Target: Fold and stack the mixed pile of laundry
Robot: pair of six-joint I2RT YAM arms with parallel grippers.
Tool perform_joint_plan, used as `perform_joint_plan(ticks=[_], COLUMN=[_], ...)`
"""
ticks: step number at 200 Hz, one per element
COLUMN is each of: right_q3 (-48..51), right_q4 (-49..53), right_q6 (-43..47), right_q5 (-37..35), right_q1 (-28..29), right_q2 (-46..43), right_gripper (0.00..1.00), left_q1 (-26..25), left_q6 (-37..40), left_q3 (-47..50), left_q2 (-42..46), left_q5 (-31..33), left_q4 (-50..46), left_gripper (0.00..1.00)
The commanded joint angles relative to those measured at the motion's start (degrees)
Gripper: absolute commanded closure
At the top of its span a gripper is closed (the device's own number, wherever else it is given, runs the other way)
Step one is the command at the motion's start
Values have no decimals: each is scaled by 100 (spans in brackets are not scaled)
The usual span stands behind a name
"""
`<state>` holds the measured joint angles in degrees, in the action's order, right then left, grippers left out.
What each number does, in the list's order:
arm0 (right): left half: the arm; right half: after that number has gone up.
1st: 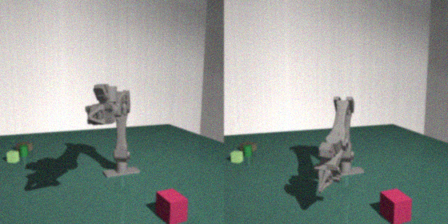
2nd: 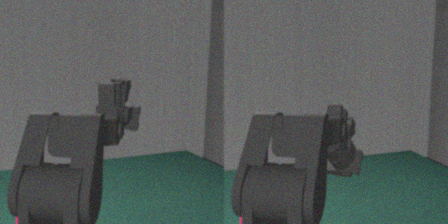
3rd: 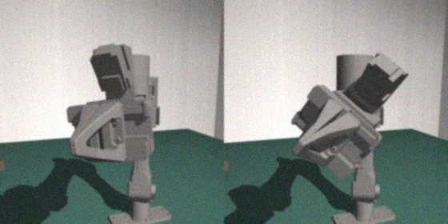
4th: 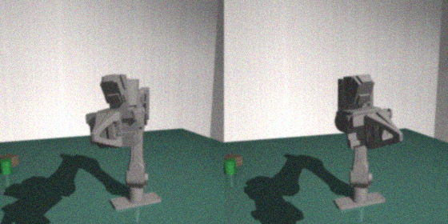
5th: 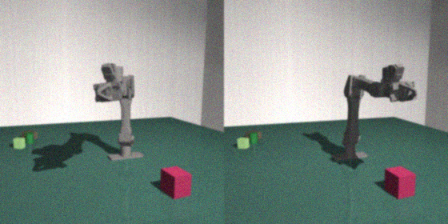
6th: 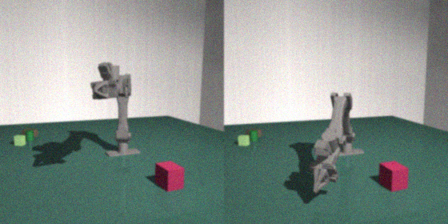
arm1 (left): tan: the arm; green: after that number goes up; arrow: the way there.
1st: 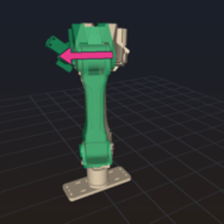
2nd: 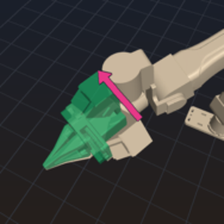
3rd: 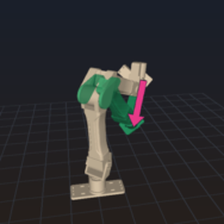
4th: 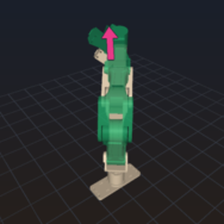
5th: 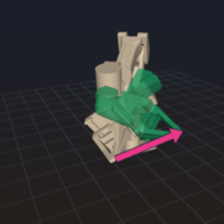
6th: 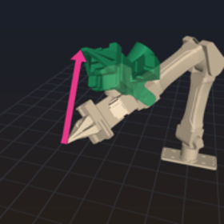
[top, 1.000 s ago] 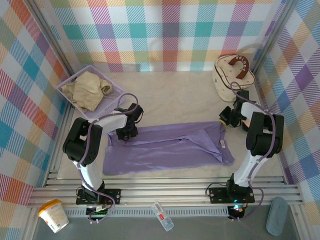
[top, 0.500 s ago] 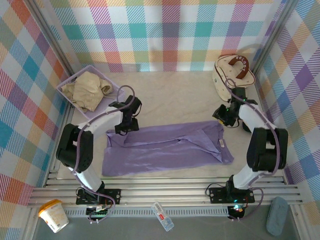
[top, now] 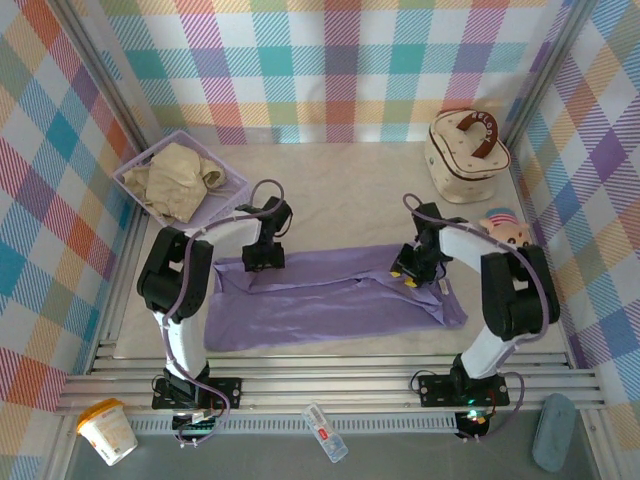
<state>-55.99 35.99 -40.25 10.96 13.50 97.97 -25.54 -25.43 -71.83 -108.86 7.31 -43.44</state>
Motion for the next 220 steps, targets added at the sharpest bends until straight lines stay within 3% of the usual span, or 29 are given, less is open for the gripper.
perform_joint_plan(ticks=[1, 43, 71, 110, 133, 173, 197, 220], right_q3=[-694, -3076, -4757, -6126, -5875, -3903, -2811, -2488], right_q4=[-571, -195, 186, 597, 681, 553, 283, 278], right_q6=[-298, -130, 124, 700, 962, 811, 513, 317], right_q5=[-203, -703, -559, -217, 13, 257, 145, -35], right_q1=[-14, -23, -46, -111, -111, -107, -108, -112], right_q2=[683, 2336, 3267, 3596, 3057, 1661, 1120, 1169], right_gripper=[63, 64, 62, 54, 51, 55, 58, 58], left_q1=[-34, -119, -401, -843, -872, -725, -716, -674], left_q6=[-16, -480, -858, -1652, -1933, -748, -141, 110], left_q3=[97, 268, 139, -361, -577, -1533, -1788, -1824], left_q2=[-107, 207, 362, 673, 843, 524, -48, -582], left_q5=[-186, -736, -1060, -1813, -2235, -861, -350, -331], left_q4=[-408, -564, -703, -575, -309, -794, -719, -618], left_gripper=[46, 47, 48, 40, 39, 40, 55, 68])
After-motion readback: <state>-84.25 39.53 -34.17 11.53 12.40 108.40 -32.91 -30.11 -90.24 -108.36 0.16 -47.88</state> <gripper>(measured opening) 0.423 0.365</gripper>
